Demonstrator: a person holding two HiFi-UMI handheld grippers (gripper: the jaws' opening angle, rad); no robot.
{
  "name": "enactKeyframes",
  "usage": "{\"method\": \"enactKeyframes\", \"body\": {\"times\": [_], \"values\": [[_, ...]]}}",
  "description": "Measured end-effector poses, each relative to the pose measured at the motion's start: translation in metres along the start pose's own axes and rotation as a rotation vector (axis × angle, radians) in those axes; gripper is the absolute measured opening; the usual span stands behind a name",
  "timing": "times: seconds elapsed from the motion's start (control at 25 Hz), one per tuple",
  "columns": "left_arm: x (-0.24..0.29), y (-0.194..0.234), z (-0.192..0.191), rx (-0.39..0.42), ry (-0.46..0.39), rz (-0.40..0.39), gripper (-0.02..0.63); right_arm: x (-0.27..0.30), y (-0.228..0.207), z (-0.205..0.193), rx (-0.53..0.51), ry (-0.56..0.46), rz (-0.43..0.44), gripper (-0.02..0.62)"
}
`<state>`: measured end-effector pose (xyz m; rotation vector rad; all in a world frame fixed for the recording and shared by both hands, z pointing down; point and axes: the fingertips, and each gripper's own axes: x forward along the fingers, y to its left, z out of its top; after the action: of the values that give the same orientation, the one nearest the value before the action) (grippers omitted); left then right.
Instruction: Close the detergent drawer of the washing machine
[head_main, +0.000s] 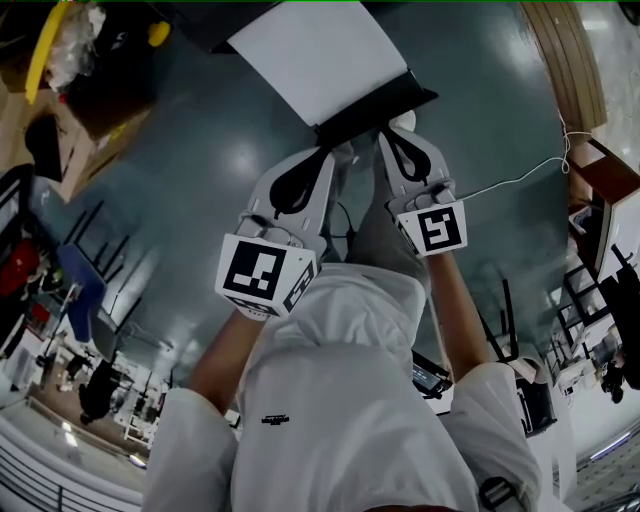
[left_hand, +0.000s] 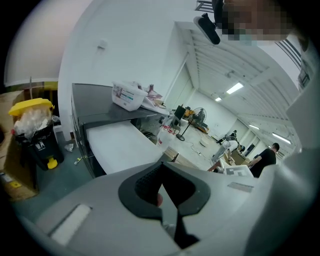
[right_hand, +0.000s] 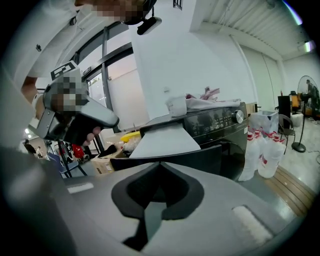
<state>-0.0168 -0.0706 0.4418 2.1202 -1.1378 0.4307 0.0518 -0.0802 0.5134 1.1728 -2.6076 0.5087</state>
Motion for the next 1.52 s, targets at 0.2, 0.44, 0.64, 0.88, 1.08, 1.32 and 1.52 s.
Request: {"method": "enactKeyframes", "body": {"times": [0.2,0.44,0.64,0.88,1.08,1.32,1.52], "values": [[0.003,0.003,0.001,-0.019,-0.005,0.013,0.014,0.005,-0.002,-0.01,0.004,0.027,0.003,0.002],[0.002,0.007,-0.007,-0.035,-0.009,0.032,0.014,0.005,-0.005,-0.011,0.055,0.027,-0.02,0.002],[0.001,0.007,-0.01,-0.041,-0.007,0.047,0.014,0.013,-0.003,0.01,0.04,-0.025,0.015,0.002],[0.0,0.008,-0.008,-0.054,-0.018,0.064,0.014,0.044,-0.007,0.023,0.04,-0.026,0.026,0.001],[-0.004,0.017,-0.006,-0.069,-0.04,0.083,0.014,0.056,-0.01,0.032,0.059,-0.052,0.033,0.002],[0.0,0.023,-0.002,-0.088,-0.061,0.103,0.014,0.066,-0.012,0.037,0.044,-0.045,0.052,0.002],[0.001,0.026,0.0,-0.1,-0.072,0.117,0.014,0.077,-0.013,0.042,0.042,-0.052,0.063,0.002]]}}
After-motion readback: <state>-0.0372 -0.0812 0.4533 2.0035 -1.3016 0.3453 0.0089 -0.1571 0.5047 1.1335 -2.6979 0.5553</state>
